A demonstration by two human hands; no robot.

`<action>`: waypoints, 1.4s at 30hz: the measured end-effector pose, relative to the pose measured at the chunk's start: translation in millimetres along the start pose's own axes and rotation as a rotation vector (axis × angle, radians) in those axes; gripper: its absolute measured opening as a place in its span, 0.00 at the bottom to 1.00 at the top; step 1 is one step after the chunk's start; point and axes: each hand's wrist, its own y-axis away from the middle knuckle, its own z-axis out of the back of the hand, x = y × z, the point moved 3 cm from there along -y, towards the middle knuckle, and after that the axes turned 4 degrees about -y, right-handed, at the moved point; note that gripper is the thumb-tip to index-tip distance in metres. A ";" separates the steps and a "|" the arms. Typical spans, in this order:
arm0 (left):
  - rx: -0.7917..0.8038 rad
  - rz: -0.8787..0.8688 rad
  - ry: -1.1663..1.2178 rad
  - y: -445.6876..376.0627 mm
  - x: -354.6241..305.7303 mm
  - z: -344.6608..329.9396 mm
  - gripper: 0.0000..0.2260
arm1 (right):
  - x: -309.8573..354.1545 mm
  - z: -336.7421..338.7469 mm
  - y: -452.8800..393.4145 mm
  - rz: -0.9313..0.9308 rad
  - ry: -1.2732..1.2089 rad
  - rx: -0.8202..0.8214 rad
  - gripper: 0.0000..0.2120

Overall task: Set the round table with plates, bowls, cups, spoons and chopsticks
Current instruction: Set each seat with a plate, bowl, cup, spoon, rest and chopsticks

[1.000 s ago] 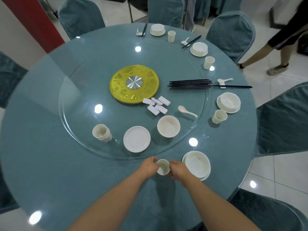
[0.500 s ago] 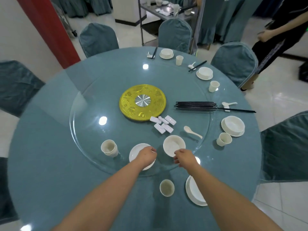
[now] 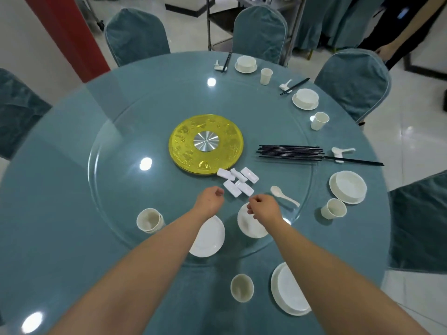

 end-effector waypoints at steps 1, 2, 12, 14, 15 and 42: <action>-0.009 -0.020 -0.039 -7.4 -2.2 -0.3 0.15 | 1.0 0.9 -6.1 0.002 -0.007 -0.009 0.10; -0.019 -0.045 -0.081 -15.8 -4.7 -0.8 0.15 | 2.1 1.7 -13.2 0.003 -0.010 -0.017 0.10; 0.082 -0.278 -0.486 -83.6 -28.3 -24.9 0.13 | -6.0 8.1 -70.2 -0.016 0.003 -0.056 0.10; 0.123 -0.311 -0.601 -92.5 -27.8 -32.4 0.13 | -7.6 7.4 -78.6 -0.008 0.002 -0.060 0.10; 0.138 -0.338 -0.647 -95.5 -26.5 -35.6 0.15 | -8.3 6.7 -80.9 -0.002 0.000 -0.064 0.10; -0.113 -0.089 -0.436 -0.4 -34.4 -23.9 0.16 | -10.0 13.3 -8.8 0.012 -0.129 -0.002 0.09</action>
